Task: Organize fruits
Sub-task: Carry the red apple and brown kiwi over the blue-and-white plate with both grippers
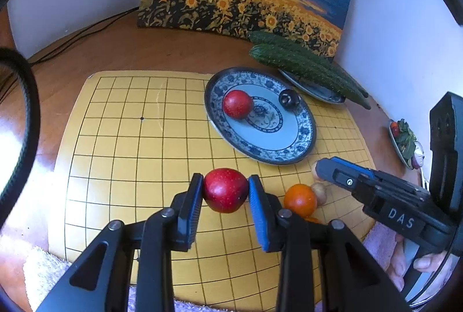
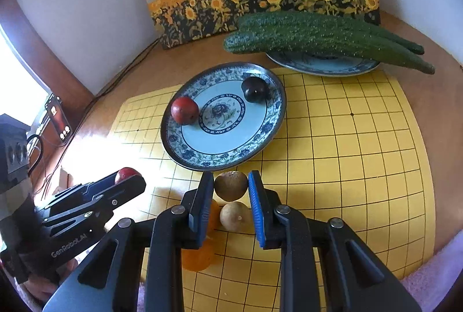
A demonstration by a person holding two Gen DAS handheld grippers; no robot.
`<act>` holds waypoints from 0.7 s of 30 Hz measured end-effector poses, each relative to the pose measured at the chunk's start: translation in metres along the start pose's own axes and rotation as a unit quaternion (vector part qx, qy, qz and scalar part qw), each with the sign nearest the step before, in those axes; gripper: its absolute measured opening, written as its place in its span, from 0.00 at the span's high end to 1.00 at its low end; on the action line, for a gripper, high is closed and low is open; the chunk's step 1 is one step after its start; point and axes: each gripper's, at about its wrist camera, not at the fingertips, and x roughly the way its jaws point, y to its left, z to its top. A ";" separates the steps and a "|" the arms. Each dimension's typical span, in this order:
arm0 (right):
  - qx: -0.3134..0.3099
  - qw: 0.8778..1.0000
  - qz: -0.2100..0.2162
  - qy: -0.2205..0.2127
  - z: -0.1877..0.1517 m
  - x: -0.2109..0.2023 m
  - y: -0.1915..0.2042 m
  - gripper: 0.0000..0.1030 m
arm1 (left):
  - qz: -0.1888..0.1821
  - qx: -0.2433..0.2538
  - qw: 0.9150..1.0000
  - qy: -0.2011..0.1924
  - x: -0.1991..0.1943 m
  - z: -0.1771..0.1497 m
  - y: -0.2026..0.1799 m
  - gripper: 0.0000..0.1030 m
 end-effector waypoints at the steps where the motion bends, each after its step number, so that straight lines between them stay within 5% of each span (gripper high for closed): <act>1: -0.001 1.000 0.001 -0.001 0.000 -0.001 0.000 0.75 | -0.001 0.002 1.000 0.001 0.000 0.001 -0.002 0.68; 21: -0.002 1.000 0.018 -0.022 0.010 -0.009 -0.007 0.75 | 0.004 0.021 1.000 -0.006 0.008 0.029 -0.024 0.68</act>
